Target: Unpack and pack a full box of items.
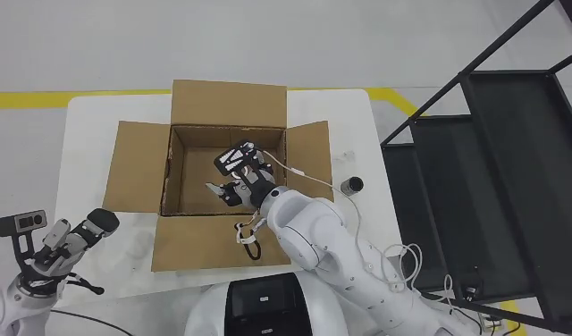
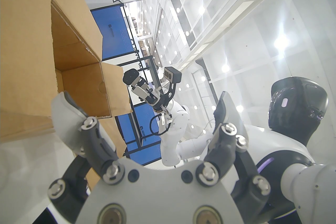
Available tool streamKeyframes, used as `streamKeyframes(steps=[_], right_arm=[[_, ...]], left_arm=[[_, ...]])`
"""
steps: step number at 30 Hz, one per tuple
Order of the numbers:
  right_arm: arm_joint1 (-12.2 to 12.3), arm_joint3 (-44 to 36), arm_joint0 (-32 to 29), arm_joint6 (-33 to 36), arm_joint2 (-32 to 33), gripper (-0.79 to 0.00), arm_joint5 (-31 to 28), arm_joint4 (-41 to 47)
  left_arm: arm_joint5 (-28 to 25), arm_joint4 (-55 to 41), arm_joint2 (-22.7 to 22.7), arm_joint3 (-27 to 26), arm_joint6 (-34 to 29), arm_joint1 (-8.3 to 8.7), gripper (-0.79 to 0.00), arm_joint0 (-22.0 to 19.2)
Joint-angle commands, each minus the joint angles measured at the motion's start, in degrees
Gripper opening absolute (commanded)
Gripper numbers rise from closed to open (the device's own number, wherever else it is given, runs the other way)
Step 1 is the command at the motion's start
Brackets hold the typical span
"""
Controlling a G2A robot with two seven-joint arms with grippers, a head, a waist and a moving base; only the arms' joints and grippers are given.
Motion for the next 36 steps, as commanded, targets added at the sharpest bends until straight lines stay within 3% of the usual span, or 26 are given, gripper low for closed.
streamKeyframes(steps=[1, 22, 27, 36], right_arm=[[0.00, 0.00, 0.00, 0.00, 0.00, 0.000, 0.00, 0.00], [-0.01, 0.34, -0.16, -0.75, 0.15, 0.000, 0.09, 0.22], [-1.12, 6.83, 1.29, -3.44, 0.19, 0.000, 4.17, 6.05], [-4.37, 23.09, 11.17, 4.59, -3.33, 0.000, 10.69, 13.75]], left_arm=[[0.00, 0.00, 0.00, 0.00, 0.00, 0.00, 0.000, 0.00], [0.00, 0.00, 0.00, 0.00, 0.00, 0.00, 0.000, 0.00], [0.00, 0.00, 0.00, 0.00, 0.00, 0.00, 0.000, 0.00], [0.00, 0.00, 0.00, 0.00, 0.00, 0.00, 0.000, 0.00]])
